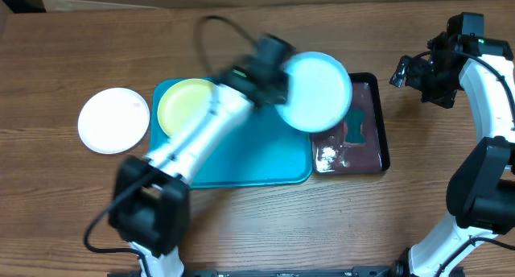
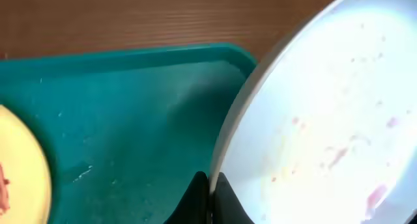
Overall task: Clean dirty plates on tray and stack at the side
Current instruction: 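Swing the light-blue plate left and set it onto the white plate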
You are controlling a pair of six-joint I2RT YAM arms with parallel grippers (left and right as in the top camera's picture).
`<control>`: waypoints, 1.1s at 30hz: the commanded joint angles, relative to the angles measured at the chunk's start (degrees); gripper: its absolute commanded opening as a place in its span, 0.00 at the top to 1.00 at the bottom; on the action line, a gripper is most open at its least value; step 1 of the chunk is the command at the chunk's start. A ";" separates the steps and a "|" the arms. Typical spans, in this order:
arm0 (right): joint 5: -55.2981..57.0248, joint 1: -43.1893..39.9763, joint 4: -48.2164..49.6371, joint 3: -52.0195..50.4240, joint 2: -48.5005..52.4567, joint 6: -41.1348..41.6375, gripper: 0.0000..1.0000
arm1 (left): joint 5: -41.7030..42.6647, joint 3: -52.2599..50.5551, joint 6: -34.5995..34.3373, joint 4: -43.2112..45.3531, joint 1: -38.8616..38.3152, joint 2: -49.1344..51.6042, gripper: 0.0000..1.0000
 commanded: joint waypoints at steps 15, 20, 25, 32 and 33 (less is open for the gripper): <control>0.20 -0.09 0.13 0.52 -0.90 0.17 0.00 | 14.53 0.70 -3.48 -18.01 54.36 -2.38 0.96; 0.20 -0.09 0.13 0.52 -0.90 0.17 0.00 | 7.91 0.35 -4.57 -19.87 61.09 -2.40 0.96; 0.20 -0.09 0.13 0.52 -0.90 0.17 0.00 | 0.04 -1.92 -6.69 -17.27 62.05 -2.38 0.96; 0.20 -0.09 0.13 0.52 -0.90 0.17 0.00 | -0.31 -6.71 -6.64 -11.78 60.85 -2.38 0.96; 0.20 -0.09 0.13 0.52 -0.90 0.17 0.00 | -0.31 -7.23 -6.67 -11.13 60.83 -2.38 0.96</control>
